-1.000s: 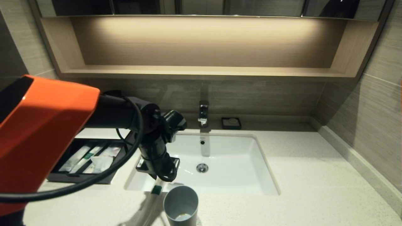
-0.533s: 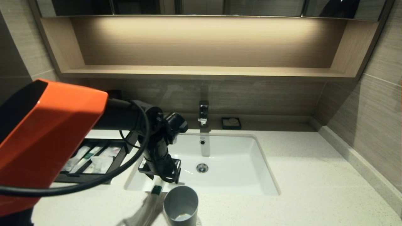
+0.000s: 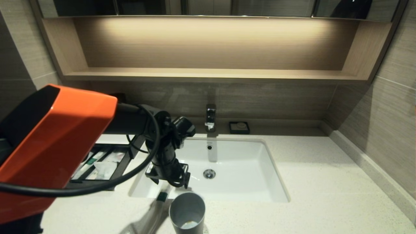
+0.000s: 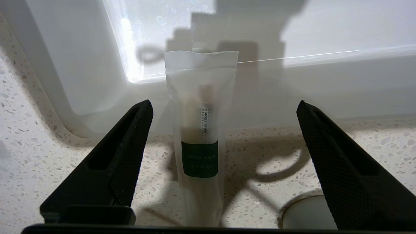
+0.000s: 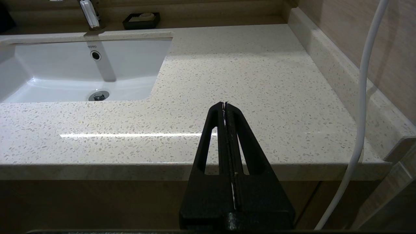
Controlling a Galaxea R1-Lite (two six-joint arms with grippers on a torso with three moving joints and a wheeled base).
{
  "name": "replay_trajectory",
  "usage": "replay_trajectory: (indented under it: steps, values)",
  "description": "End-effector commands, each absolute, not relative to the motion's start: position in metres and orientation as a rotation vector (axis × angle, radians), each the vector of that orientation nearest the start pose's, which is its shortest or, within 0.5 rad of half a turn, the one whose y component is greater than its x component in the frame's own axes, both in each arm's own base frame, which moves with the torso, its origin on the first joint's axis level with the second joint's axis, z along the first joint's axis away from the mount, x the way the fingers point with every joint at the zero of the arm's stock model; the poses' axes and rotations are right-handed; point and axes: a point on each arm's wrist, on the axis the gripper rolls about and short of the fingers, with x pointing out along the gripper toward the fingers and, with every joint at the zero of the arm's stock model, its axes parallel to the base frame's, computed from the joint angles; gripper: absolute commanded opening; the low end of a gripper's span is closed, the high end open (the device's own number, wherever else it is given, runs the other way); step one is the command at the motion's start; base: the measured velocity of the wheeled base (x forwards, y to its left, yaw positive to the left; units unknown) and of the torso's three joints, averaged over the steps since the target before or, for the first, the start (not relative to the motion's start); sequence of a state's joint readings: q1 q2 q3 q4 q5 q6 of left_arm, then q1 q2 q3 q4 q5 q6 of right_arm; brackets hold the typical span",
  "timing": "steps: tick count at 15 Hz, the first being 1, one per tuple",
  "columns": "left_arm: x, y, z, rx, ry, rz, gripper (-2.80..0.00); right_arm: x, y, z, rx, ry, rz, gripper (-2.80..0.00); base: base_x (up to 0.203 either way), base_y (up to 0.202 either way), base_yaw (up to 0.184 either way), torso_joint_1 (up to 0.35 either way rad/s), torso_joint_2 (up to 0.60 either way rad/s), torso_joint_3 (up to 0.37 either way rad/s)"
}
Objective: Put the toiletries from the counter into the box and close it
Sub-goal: Pick up the bathroom toiletry
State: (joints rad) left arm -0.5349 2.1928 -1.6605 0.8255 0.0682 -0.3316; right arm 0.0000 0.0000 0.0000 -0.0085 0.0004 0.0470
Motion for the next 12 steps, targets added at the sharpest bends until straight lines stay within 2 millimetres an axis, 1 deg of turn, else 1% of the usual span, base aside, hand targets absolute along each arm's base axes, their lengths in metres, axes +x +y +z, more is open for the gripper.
replay_trajectory:
  steps: [1,12]
  values:
    - [0.3341,-0.1936,0.1163,0.128,1.356,-0.160,0.00,-0.0227,0.0000,0.0763,0.048,-0.006,0.000,-2.80,0.000,0.000,0.000,0.000,0.00,0.000]
    - [0.3391,-0.1896,0.1092,0.122,1.370,-0.142,0.00,-0.0227,0.0000,0.0765,0.048,-0.008,0.002,-2.80,0.000,0.000,0.000,0.000,0.00,0.000]
